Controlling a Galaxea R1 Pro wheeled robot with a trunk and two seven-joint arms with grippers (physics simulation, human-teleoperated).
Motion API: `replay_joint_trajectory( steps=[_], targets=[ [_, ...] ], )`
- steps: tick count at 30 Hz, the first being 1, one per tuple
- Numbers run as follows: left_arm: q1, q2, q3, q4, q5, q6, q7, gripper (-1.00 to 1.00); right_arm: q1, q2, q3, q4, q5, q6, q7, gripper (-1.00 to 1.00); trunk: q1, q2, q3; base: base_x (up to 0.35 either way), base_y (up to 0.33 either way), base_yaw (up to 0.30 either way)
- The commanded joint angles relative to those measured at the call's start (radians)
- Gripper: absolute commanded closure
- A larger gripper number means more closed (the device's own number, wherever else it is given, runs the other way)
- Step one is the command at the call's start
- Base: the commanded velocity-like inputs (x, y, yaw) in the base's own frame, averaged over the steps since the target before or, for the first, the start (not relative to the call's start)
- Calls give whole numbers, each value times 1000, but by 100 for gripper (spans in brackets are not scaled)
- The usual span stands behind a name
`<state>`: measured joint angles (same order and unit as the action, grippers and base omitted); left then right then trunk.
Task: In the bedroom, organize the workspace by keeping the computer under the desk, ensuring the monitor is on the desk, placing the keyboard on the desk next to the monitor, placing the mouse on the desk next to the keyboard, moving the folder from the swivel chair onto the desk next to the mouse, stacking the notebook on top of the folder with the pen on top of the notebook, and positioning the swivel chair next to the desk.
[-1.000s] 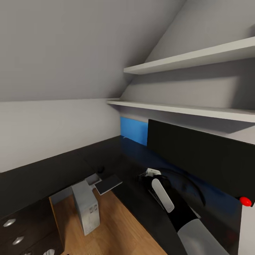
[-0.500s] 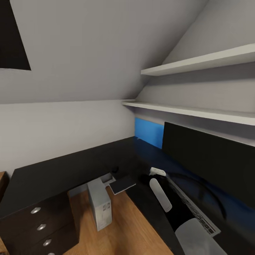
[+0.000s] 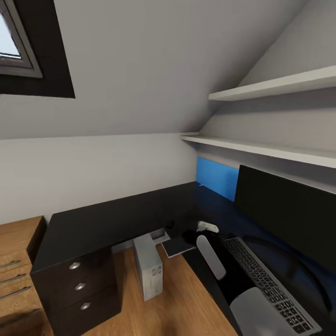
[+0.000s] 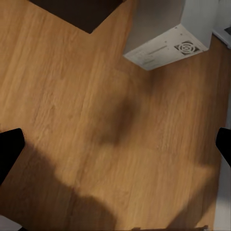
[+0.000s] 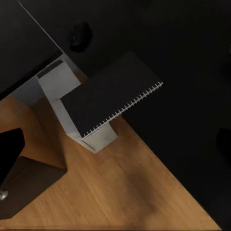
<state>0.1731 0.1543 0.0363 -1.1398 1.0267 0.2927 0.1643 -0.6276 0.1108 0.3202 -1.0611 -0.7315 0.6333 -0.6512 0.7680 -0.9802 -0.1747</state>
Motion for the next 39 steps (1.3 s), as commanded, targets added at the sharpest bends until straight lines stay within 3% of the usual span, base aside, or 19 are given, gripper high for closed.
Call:
replay_joint_trajectory(
  steps=[1, 13, 22, 28, 39],
  targets=[
    [0, 0, 1, -3, 10, 4, 7, -100, -1, 0, 2, -1, -9, 1, -10, -100, -4, 6, 2, 0, 0, 279],
    [-1, -1, -1, 1, 10, 5, 9, -100, -1, 1, 1, 1, -10, 0, -10, -100, -50, 90, 39, 0, 0, 279],
    [-3, 0, -1, 5, 10, 7, -4, -100, -5, 1, 0, 31, -10, -3, -11, -100, -50, 90, 39, 0, 0, 259],
    [-3, 1, -4, 9, 10, 7, -9, -100, -14, 1, -2, 70, -11, -50, -12, -100, -50, 90, 39, 105, 20, 84],
    [-3, 2, -55, 11, 7, 5, -9, -100, -18, 1, -8, 123, -12, -97, -40, -100, -50, 90, 39, 287, 61, 15]
  ],
)
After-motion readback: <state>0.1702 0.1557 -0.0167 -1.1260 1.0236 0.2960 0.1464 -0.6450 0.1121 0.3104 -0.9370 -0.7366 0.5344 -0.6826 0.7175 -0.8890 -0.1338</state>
